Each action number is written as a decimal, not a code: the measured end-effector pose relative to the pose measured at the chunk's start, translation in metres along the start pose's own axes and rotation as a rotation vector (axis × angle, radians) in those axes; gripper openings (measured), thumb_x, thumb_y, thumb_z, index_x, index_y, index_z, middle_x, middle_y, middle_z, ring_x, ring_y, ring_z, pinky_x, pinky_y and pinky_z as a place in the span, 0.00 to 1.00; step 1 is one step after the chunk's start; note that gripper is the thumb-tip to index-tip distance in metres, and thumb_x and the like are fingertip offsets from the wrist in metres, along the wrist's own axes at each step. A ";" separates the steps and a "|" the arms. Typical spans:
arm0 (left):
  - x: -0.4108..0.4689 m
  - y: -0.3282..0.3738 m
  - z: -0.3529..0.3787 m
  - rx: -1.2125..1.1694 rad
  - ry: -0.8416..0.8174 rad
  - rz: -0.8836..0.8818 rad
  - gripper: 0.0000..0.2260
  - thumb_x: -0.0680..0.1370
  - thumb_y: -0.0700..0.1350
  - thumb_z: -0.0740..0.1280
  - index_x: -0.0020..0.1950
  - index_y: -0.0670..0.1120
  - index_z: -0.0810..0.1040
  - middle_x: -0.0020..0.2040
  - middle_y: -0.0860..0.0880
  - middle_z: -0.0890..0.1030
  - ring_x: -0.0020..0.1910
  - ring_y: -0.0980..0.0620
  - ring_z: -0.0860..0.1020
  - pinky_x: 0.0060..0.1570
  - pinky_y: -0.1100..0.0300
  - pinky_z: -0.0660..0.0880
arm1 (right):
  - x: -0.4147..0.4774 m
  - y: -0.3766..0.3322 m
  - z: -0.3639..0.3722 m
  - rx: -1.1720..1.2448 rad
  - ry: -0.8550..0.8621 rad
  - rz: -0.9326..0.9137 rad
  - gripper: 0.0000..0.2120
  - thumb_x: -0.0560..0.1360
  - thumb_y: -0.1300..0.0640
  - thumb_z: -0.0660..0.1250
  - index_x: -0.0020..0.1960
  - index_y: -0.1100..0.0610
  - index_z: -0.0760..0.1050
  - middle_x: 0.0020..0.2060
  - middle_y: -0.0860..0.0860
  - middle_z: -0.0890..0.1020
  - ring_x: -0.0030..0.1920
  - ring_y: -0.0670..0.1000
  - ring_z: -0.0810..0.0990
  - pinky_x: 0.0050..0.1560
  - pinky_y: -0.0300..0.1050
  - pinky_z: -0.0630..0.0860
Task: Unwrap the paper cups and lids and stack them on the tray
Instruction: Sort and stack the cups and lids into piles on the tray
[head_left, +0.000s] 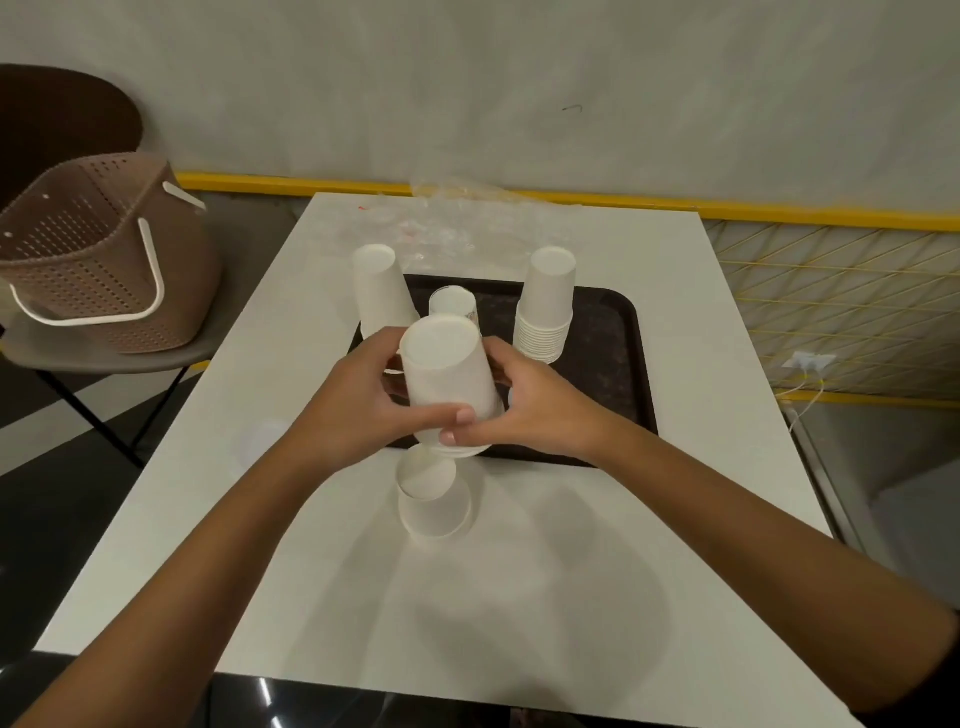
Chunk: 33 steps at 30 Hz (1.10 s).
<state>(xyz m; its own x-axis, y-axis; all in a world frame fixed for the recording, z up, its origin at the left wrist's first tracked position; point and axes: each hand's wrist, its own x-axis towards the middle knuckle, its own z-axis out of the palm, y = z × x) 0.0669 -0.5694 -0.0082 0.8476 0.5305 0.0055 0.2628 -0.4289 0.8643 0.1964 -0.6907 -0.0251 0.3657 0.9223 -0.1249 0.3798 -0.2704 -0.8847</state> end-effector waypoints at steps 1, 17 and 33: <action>0.005 0.003 0.001 0.035 -0.001 0.032 0.29 0.63 0.49 0.77 0.60 0.54 0.70 0.52 0.59 0.75 0.50 0.63 0.76 0.41 0.72 0.75 | 0.002 -0.003 -0.002 -0.002 0.032 -0.012 0.36 0.65 0.53 0.77 0.68 0.52 0.63 0.60 0.47 0.75 0.60 0.48 0.74 0.62 0.47 0.74; 0.077 -0.012 0.000 0.006 -0.052 0.024 0.23 0.73 0.49 0.69 0.66 0.53 0.69 0.58 0.56 0.75 0.53 0.60 0.75 0.51 0.69 0.71 | 0.083 0.038 -0.096 -0.063 0.696 0.070 0.38 0.66 0.52 0.76 0.69 0.57 0.60 0.66 0.52 0.70 0.63 0.49 0.70 0.58 0.41 0.69; 0.060 -0.055 -0.011 0.004 -0.085 -0.053 0.12 0.74 0.46 0.69 0.55 0.58 0.74 0.52 0.63 0.76 0.51 0.66 0.76 0.45 0.79 0.70 | 0.119 0.103 -0.071 -0.068 0.625 0.282 0.39 0.66 0.55 0.76 0.70 0.60 0.58 0.67 0.55 0.69 0.67 0.54 0.68 0.64 0.46 0.67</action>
<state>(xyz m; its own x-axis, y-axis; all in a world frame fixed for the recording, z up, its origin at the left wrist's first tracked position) 0.0980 -0.5064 -0.0501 0.8682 0.4891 -0.0832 0.3103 -0.4043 0.8604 0.3397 -0.6281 -0.0991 0.8719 0.4876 -0.0458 0.2432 -0.5123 -0.8237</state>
